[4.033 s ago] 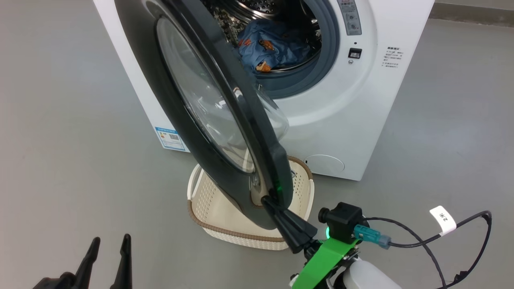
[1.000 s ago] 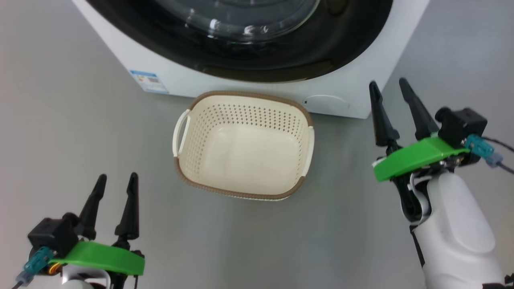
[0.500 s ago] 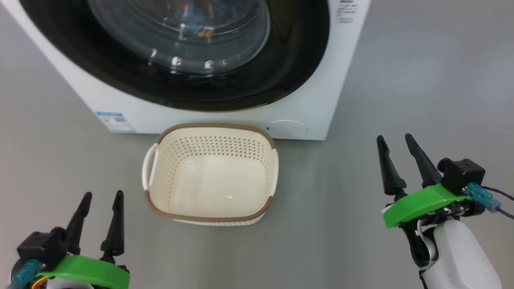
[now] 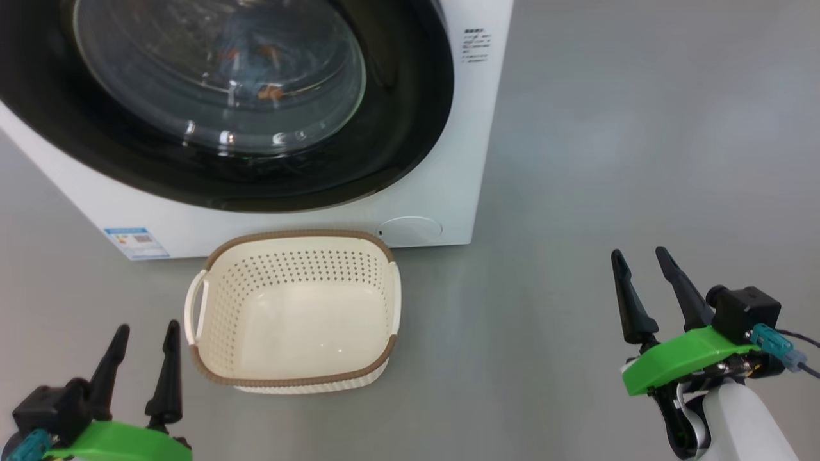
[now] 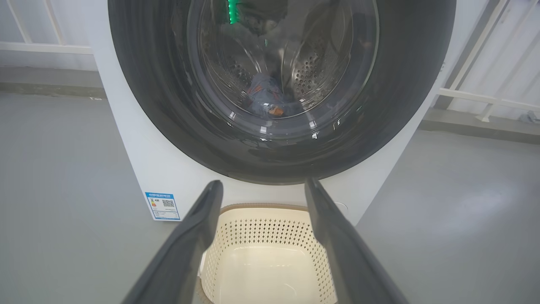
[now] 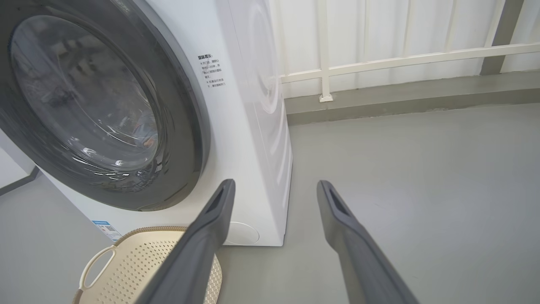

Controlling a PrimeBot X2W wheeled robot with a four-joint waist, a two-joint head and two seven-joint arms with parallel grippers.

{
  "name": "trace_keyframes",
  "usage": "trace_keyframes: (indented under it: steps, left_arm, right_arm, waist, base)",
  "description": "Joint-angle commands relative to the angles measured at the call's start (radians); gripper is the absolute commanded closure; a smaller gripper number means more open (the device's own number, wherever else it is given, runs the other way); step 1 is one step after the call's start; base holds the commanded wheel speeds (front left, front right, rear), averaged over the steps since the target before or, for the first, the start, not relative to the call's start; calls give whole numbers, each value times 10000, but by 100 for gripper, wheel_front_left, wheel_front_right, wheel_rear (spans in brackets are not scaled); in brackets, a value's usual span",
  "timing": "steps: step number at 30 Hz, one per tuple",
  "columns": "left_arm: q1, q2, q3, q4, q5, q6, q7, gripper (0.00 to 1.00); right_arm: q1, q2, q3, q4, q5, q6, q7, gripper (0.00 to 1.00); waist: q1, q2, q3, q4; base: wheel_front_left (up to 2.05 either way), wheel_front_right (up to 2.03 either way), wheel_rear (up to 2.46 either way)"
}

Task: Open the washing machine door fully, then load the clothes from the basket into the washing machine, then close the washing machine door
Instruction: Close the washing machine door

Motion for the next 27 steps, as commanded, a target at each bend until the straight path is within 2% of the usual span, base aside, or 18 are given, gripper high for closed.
trace_keyframes:
  steps: [1, 12, 27]
  left_arm:
    - [15, 339, 451, -158, 69, -25, -65, 0]
    - [329, 336, 795, -240, 194, -25, -65, 0]
    - [530, 297, 1199, -321, 316, -25, -65, 0]
  right_arm:
    - [158, -87, 234, -280, 63, 10, -48, 0]
    - [736, -218, 57, -352, 98, 10, -48, 0]
    - [1308, -247, -239, -453, 74, 10, -48, 0]
  waist:
    - [0, 0, -184, -225]
    - [0, 0, -366, -658]
    - [0, 0, -273, -844]
  base:
    - [0, 0, 0]
    - [0, 0, 0]
    - [0, 0, 0]
